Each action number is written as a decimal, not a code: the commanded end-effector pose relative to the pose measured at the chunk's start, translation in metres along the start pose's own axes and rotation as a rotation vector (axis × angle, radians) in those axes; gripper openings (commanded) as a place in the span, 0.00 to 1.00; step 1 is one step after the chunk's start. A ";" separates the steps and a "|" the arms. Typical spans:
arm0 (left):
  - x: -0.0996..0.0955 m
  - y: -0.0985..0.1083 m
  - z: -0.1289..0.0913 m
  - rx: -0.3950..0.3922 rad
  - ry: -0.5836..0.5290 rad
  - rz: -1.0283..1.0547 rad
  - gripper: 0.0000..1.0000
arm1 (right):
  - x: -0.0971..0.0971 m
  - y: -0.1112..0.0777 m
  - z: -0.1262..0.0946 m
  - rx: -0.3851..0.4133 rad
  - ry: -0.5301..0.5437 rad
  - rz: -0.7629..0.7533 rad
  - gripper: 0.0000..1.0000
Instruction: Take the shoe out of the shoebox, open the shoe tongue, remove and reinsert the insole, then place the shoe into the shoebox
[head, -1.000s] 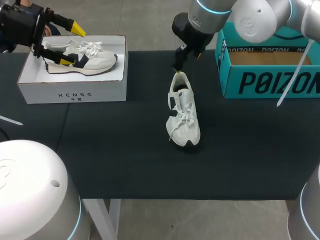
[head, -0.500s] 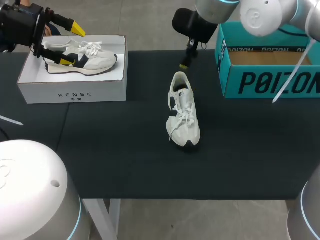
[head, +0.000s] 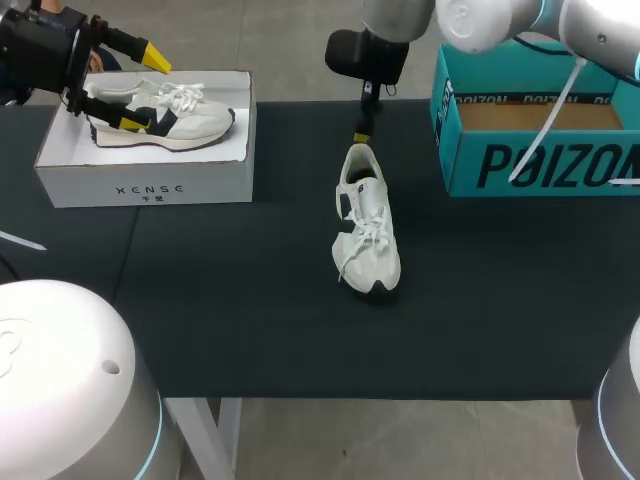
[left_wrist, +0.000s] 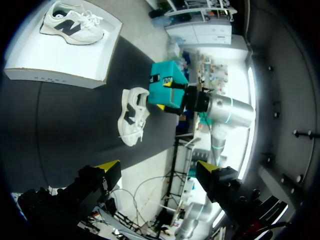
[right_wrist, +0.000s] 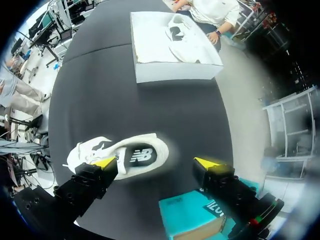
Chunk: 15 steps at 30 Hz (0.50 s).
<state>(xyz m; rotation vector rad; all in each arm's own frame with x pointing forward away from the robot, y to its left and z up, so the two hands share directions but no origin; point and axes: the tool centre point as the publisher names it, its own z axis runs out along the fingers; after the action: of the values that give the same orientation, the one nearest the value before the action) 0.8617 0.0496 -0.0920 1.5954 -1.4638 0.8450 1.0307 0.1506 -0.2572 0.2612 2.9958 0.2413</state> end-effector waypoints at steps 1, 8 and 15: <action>0.000 -0.001 0.000 -0.001 -0.002 -0.001 1.00 | -0.008 0.001 0.012 0.006 0.065 -0.003 1.00; 0.000 -0.001 0.000 -0.001 -0.002 -0.001 1.00 | -0.007 -0.005 0.032 -0.010 0.107 -0.038 1.00; 0.000 -0.001 0.000 -0.001 -0.002 -0.001 1.00 | -0.005 -0.013 0.055 0.038 0.130 -0.077 1.00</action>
<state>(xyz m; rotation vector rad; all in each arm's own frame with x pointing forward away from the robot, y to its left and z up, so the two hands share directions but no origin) 0.8618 0.0496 -0.0920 1.5954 -1.4639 0.8450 1.0333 0.1423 -0.3041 0.1460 3.1204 0.2195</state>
